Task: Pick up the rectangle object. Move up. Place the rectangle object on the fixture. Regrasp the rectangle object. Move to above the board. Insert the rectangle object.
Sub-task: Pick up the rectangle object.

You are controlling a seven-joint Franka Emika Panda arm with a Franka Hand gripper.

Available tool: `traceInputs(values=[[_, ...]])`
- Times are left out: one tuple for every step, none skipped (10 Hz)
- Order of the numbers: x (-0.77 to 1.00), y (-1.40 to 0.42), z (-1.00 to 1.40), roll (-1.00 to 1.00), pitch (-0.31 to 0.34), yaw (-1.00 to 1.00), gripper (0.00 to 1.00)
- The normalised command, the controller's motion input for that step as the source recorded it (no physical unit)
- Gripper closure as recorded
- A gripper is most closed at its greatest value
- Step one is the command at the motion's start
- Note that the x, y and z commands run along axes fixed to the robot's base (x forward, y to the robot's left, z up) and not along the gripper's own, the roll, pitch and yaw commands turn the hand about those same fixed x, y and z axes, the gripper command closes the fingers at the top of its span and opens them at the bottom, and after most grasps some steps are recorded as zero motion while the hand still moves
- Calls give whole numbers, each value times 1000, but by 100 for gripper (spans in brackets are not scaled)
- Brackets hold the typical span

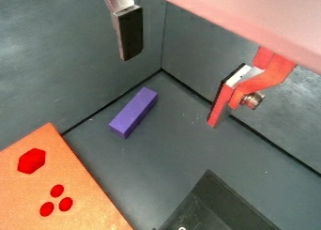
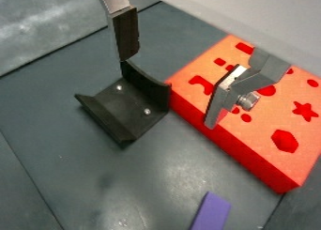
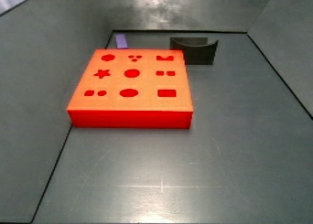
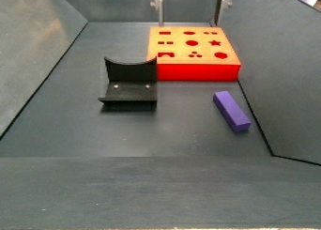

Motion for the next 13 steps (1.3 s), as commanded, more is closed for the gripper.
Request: traceInputs(values=[[-311, 163, -874, -139, -97, 0, 0], [-351, 191, -883, -134, -100, 0, 0], [-360, 197, -897, -126, -100, 0, 0], [-431, 203, -831, -123, -156, 0, 0], [-426, 200, -820, -127, -154, 0, 0], [-511, 191, -806, -106, -193, 0, 0], [-609, 137, -769, -86, -220, 14, 0], [-603, 131, -769, -87, -214, 29, 0], [-383, 0, -977, 0, -106, 86, 0], [0, -146, -1000, 0, 0, 43, 0], [214, -206, -986, 0, 114, 0, 0], [274, -186, -900, 0, 150, 0, 0], [283, -49, -846, -19, 167, 0, 0]])
